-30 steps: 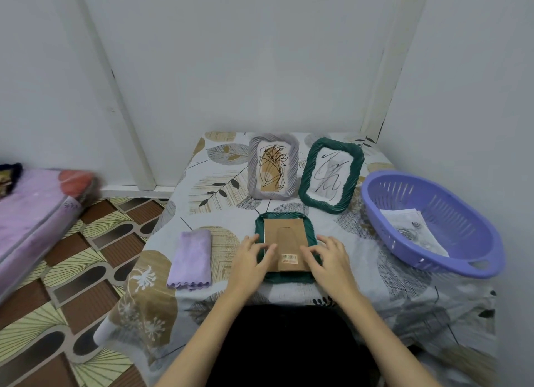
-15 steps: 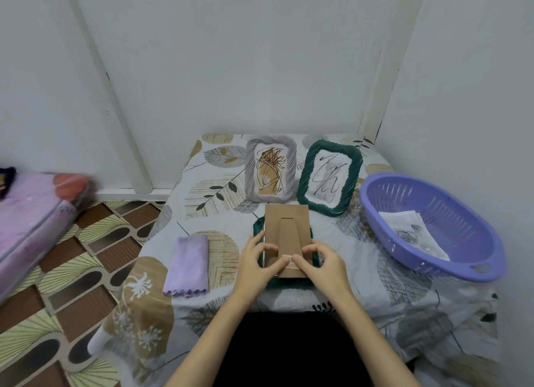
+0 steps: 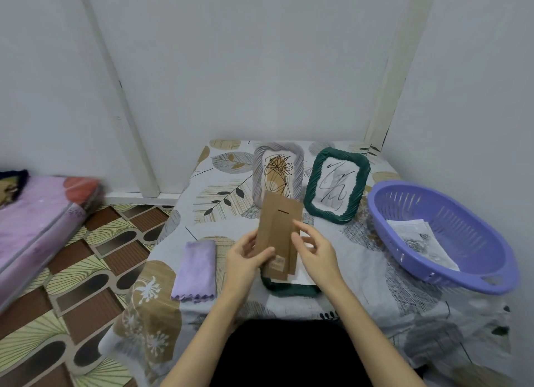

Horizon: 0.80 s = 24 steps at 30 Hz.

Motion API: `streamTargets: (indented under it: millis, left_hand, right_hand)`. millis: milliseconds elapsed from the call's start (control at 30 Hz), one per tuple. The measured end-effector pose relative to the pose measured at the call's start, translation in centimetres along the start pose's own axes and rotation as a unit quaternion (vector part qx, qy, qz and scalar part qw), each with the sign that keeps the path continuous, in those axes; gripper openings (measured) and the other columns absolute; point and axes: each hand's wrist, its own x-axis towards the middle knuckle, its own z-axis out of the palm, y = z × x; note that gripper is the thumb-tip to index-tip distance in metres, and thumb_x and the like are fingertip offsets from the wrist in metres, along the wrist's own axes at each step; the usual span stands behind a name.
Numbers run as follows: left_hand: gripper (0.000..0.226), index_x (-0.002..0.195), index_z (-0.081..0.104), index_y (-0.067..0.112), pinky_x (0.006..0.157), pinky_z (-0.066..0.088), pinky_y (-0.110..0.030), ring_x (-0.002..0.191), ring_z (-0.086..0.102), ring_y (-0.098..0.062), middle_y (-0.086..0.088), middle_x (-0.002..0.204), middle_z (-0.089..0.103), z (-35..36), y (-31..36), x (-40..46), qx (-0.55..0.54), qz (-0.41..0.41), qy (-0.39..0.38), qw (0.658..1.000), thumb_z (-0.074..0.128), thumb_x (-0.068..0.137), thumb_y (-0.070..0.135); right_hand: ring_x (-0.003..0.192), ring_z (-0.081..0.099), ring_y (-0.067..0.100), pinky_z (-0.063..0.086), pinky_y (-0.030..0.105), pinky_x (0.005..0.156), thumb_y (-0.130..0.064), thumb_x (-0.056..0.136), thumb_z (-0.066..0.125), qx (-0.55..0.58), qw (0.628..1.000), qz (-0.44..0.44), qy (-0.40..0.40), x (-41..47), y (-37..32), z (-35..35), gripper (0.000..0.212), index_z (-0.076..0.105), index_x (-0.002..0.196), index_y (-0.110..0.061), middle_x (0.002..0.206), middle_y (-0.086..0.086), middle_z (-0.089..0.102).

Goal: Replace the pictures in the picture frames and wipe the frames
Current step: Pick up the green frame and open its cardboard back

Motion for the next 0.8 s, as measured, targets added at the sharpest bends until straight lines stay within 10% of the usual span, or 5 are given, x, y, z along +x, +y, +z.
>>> streamTargets:
  millis: [300,400,467,600,800]
  left_hand:
    - [0.040,0.111,0.064,0.018,0.096,0.044,-0.016,0.108,0.060,-0.003,0.004,0.111,0.068,-3.6,2.5,-0.4,0.184,0.050,-0.175,0.966,0.073,0.075,0.005]
    - [0.019,0.101,0.070,0.014,0.090,0.047,-0.021,0.093,0.064,-0.003,0.004,0.098,0.070,-6.6,3.2,0.5,0.246,0.065,-0.085,0.963,0.066,0.082,0.012]
    - [0.022,0.107,0.067,0.013,0.095,0.039,-0.020,0.103,0.059,-0.008,0.002,0.109,0.067,-9.0,2.8,1.6,0.383,0.081,-0.007,0.920,0.061,0.087,0.018]
    - [0.053,0.131,0.049,0.021,0.110,0.027,-0.031,0.132,0.036,-0.016,0.004,0.146,0.038,-11.4,0.5,2.1,0.595,0.024,-0.084,0.799,0.065,0.081,0.032]
    - [0.044,0.129,0.049,0.016,0.106,0.030,-0.035,0.125,0.044,-0.020,-0.004,0.139,0.046,-12.7,1.2,3.7,0.622,0.041,-0.035,0.781,0.058,0.087,0.024]
  right_hand:
    - [0.091,0.063,0.029,0.057,0.049,0.075,-0.022,0.096,0.046,0.196,0.970,0.142,0.029,1.8,-2.9,4.4,0.016,0.052,0.110,-0.021,0.100,0.008,0.062]
    - [0.081,0.060,0.028,0.052,0.059,0.079,-0.011,0.093,0.041,0.127,0.975,0.179,0.027,2.8,-1.9,5.8,0.019,0.060,0.091,-0.013,0.089,0.011,0.064]
    - [0.085,0.063,0.032,0.052,0.057,0.082,-0.010,0.089,0.042,0.070,0.980,0.182,0.031,3.5,-1.2,6.4,0.020,0.062,0.085,-0.013,0.087,0.009,0.067]
    - [0.092,0.063,0.034,0.053,0.047,0.084,-0.010,0.089,0.042,0.004,0.981,0.188,0.041,4.4,-0.3,6.9,0.024,0.066,0.093,-0.010,0.090,0.011,0.069]
    - [0.090,0.065,0.029,0.055,0.051,0.081,-0.009,0.090,0.043,0.027,0.978,0.205,-0.009,4.6,1.0,6.9,0.027,0.065,0.084,-0.023,0.091,0.007,0.070]
